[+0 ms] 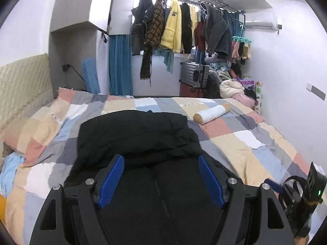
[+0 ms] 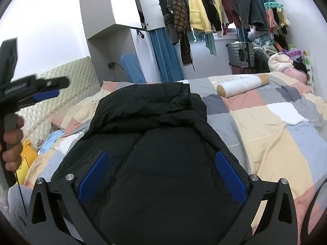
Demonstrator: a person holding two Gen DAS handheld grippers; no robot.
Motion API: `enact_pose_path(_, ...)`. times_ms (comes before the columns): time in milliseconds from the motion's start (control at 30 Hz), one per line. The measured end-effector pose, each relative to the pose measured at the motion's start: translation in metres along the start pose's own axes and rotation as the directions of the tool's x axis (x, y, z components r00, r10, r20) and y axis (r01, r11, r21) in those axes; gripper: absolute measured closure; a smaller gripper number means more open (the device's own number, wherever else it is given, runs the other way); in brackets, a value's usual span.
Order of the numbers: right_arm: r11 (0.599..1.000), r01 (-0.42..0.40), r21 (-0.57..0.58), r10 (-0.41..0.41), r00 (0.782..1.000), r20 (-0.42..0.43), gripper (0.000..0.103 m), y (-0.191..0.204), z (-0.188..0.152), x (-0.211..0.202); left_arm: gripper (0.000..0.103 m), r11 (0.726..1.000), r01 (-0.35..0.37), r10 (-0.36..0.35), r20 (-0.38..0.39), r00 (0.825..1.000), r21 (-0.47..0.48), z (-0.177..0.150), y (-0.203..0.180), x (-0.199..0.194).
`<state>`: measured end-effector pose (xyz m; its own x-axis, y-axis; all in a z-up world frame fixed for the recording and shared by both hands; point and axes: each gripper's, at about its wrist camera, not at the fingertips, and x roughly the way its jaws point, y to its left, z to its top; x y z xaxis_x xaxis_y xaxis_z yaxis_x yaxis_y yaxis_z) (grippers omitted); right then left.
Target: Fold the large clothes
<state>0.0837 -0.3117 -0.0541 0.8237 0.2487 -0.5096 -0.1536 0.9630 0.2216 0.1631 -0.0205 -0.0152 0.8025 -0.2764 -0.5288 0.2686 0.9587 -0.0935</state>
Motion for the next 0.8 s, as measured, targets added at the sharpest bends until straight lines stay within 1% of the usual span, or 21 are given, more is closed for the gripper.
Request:
enact_pose_path(67,1.0,0.007,0.003,-0.007,1.0,0.0,0.0,0.002,0.001,-0.001,0.028,1.0,-0.004,0.004,0.015,1.0,-0.009,-0.008,0.011,-0.01)
enact_pose_path(167,1.0,0.017,0.007,-0.017,1.0,-0.006,0.0,0.004,0.002,0.0,0.028,0.999,-0.04,0.039,0.048,0.998,0.008,-0.023,0.022,-0.018)
enact_pose_path(267,1.0,0.025,-0.001,-0.025,1.0,-0.017,0.0,0.009,0.001,0.001,0.028,0.998,-0.055,0.054,0.055,0.997,0.024,-0.036,0.035,-0.017)
enact_pose_path(367,0.999,0.031,-0.013,-0.031,0.999,-0.026,0.0,0.013,0.001,0.002,0.028,0.998,-0.054,0.056,0.058,0.997,-0.023,-0.053,0.055,-0.014)
enact_pose_path(467,0.999,0.04,-0.033,-0.041,0.998,-0.037,0.0,0.019,0.002,0.006,0.028,0.997,-0.051,0.054,0.047,0.997,-0.06,-0.066,0.068,-0.008)
enact_pose_path(533,0.998,0.046,-0.045,-0.048,0.997,-0.053,0.0,0.021,0.001,0.011,0.028,0.995,-0.062,0.065,0.046,0.997,-0.073,-0.075,0.073,-0.004)
enact_pose_path(633,0.997,0.062,-0.043,-0.065,0.995,-0.076,0.0,0.019,0.0,0.017,0.028,0.994,-0.045,0.049,0.036,0.998,-0.1,-0.086,0.082,0.005)
enact_pose_path(733,0.997,0.072,-0.038,-0.076,0.991,-0.113,0.0,0.019,-0.002,0.026,0.028,0.991,-0.012,0.012,-0.001,1.0,-0.131,-0.096,0.092,0.017)
enact_pose_path(800,0.998,0.053,-0.026,-0.056,0.989,-0.134,0.0,0.016,0.0,0.031,0.028,0.992,-0.019,0.016,-0.032,0.999,-0.126,-0.104,0.096,0.025)
